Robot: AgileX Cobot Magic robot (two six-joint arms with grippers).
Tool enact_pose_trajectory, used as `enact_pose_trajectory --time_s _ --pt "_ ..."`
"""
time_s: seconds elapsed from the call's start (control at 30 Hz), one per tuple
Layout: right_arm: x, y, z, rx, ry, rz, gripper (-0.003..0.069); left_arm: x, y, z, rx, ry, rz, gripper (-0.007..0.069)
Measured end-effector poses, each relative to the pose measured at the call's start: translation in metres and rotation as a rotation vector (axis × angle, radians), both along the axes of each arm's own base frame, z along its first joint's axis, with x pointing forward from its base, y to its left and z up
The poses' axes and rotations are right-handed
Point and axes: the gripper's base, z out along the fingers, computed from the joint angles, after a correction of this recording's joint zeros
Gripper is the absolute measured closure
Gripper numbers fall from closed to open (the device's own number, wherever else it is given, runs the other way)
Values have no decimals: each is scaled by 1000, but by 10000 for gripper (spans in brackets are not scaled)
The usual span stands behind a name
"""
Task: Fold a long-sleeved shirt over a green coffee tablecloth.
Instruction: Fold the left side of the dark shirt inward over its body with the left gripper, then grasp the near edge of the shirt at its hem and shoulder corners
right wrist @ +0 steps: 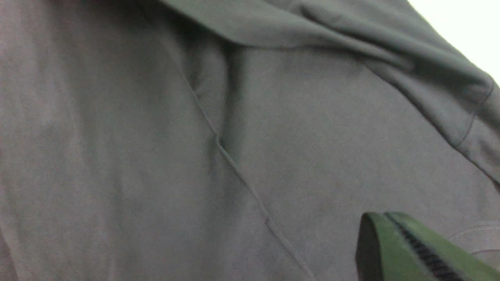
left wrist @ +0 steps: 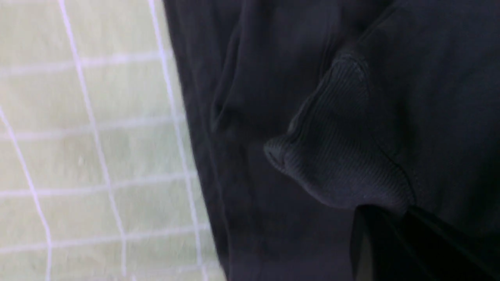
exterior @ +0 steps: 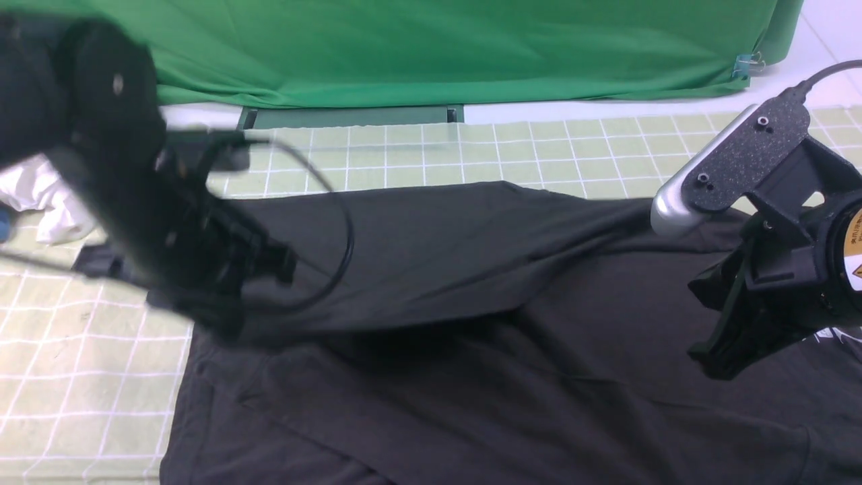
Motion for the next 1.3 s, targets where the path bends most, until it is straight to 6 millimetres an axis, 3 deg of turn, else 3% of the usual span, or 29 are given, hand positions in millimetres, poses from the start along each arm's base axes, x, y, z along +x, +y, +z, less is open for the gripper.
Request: enact_pose_trajectory --time_s 0.33,0.5,0.6,0.63,0.77,0.9,1.1,1.3 --pt "0 0 0 -1 -1 1 641 -31 5 -19 26 39 53 589" --pt "0 0 0 6 1 1 631 -38 4 -33 3 65 66 530" --pt "0 1 0 11 0 2 626 -38 4 -33 4 70 64 430" --pt "0 1 0 11 0 2 623 -40 5 -33 10 87 63 335" --pt "0 1 0 13 -3 2 613 -45 6 -35 21 139 61 151" --pt "0 1 0 14 -2 2 602 -60 5 -51 -6 215 82 36" --pt "1 2 1 22 -10 5 590 -92 13 -84 14 303 144 13" --pt "2 4 2 40 -31 12 589 -107 18 -103 25 323 188 39"
